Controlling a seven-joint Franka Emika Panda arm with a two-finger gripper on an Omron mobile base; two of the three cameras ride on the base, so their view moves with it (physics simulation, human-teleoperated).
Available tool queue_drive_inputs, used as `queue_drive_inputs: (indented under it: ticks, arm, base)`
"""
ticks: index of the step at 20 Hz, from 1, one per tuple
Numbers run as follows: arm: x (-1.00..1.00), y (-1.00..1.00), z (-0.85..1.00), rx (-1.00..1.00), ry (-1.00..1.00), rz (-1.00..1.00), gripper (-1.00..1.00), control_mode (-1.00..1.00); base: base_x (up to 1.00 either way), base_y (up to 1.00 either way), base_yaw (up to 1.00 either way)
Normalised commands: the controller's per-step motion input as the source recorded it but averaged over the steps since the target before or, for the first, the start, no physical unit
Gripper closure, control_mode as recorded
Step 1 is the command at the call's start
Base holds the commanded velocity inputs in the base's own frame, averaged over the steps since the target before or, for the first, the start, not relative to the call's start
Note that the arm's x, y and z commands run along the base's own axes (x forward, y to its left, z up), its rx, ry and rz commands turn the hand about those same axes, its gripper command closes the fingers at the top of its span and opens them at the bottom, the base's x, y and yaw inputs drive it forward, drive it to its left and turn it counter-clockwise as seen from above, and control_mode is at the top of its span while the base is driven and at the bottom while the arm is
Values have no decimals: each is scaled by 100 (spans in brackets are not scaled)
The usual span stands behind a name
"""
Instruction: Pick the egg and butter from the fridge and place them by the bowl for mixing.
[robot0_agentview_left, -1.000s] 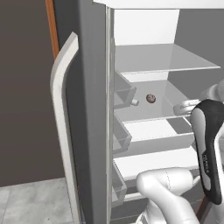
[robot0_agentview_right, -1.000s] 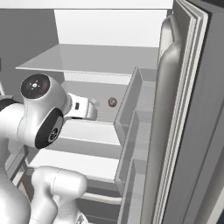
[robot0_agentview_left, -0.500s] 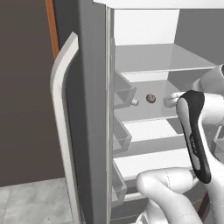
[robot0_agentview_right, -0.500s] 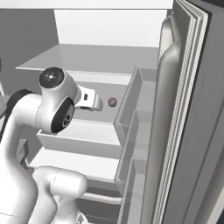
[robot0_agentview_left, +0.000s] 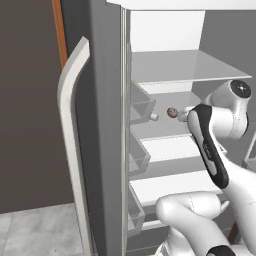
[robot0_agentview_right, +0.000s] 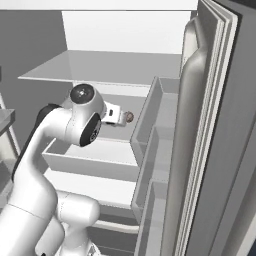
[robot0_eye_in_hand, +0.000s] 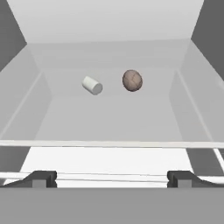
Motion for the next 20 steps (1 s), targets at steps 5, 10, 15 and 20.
queue_drive_inputs:
  ticks: [5,10,15,20]
  arm:
    - [50,-27,-33,6,0,0,-100,-100]
    - [37,-5,-5,0,0,0,-100,-100]
    - [39,0,-3,0,0,0,-100,-100]
    - [38,0,-2,0,4,0,-100,-100]
  base:
    - [0,0,0]
    - [0,0,0]
    - [0,0,0]
    - [0,0,0]
